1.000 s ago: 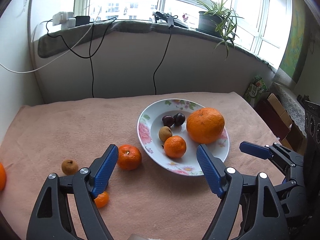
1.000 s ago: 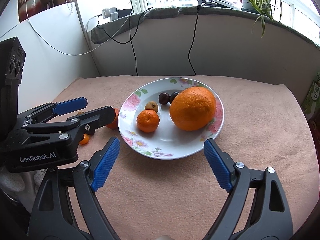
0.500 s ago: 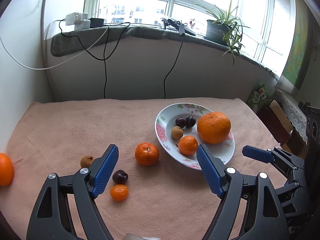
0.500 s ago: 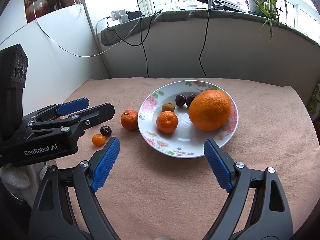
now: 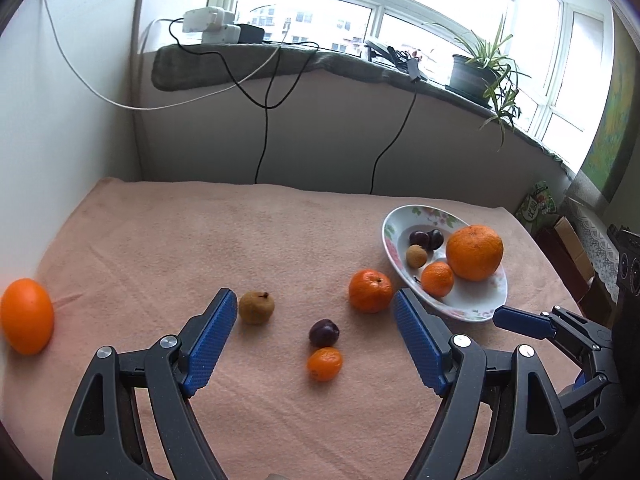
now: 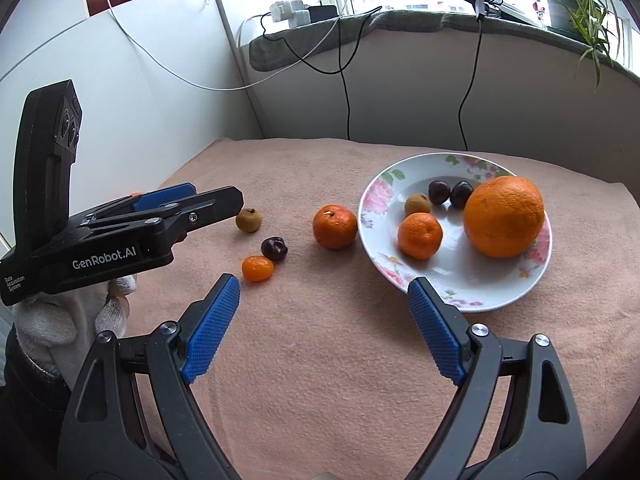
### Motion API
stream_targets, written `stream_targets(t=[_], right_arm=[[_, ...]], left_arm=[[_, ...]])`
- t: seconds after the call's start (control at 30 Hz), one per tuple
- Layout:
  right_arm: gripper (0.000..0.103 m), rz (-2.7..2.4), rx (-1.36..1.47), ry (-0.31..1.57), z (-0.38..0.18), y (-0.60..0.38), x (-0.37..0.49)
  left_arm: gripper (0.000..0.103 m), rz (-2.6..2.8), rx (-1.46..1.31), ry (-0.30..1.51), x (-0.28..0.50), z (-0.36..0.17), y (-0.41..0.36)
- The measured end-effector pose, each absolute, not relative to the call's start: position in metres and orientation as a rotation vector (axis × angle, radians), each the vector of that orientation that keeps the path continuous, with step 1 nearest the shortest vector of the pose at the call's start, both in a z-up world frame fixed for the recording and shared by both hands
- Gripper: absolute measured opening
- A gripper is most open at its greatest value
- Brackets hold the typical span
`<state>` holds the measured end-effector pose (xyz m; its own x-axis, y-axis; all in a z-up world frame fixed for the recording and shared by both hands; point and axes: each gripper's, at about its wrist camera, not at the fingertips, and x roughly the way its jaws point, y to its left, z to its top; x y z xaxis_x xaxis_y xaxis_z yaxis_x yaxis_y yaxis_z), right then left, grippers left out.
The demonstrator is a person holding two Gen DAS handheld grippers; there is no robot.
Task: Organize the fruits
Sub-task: 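Withdraw both tools from the plate toward the remaining fruits, then grasp a brown kiwi with the left tool while the right tool grasps a small mandarin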
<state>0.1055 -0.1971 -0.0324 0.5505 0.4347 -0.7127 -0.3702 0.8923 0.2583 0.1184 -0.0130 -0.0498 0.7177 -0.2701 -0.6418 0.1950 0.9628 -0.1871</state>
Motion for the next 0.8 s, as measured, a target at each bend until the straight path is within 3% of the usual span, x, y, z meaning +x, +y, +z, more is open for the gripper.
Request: stream_targets(t=[0.17,0.33,0.47,0.63,0.7,0.8], right_arm=[[0.088,0.526,0.063,0.877,-0.035,-0.177,0.106],[0.088,0.564,0.045,0.884,-0.039,-0.158,0.108],[0.073,0.595,0.047,0.91,-0.044,-0.145,0.112],[0.065,0.612,0.051,0.94,-0.053,-0.133,0.121],[0.053,0.609,0.047,0.956,-0.057,-0.129,0.125],[0.052,0.613,0.055,0.977,-0.064,-0.126,0.132]], left_arm=[[0.08,-0.228,-0.147,0.745,0.12,-0.06,0.014],[0.066,-0.222,-0.199,0.771,0.125,-0.07,0.031],[0.058,-0.231,-0.227,0.782,0.128,-0.076,0.038],[0.045,-0.257,-0.24,0.805,0.134,-0.085,0.036],[0.042,-0.266,-0.234,0.811,0.136,-0.087,0.033],[0.039,-0.274,-0.224,0.82,0.14,-0.091,0.029]])
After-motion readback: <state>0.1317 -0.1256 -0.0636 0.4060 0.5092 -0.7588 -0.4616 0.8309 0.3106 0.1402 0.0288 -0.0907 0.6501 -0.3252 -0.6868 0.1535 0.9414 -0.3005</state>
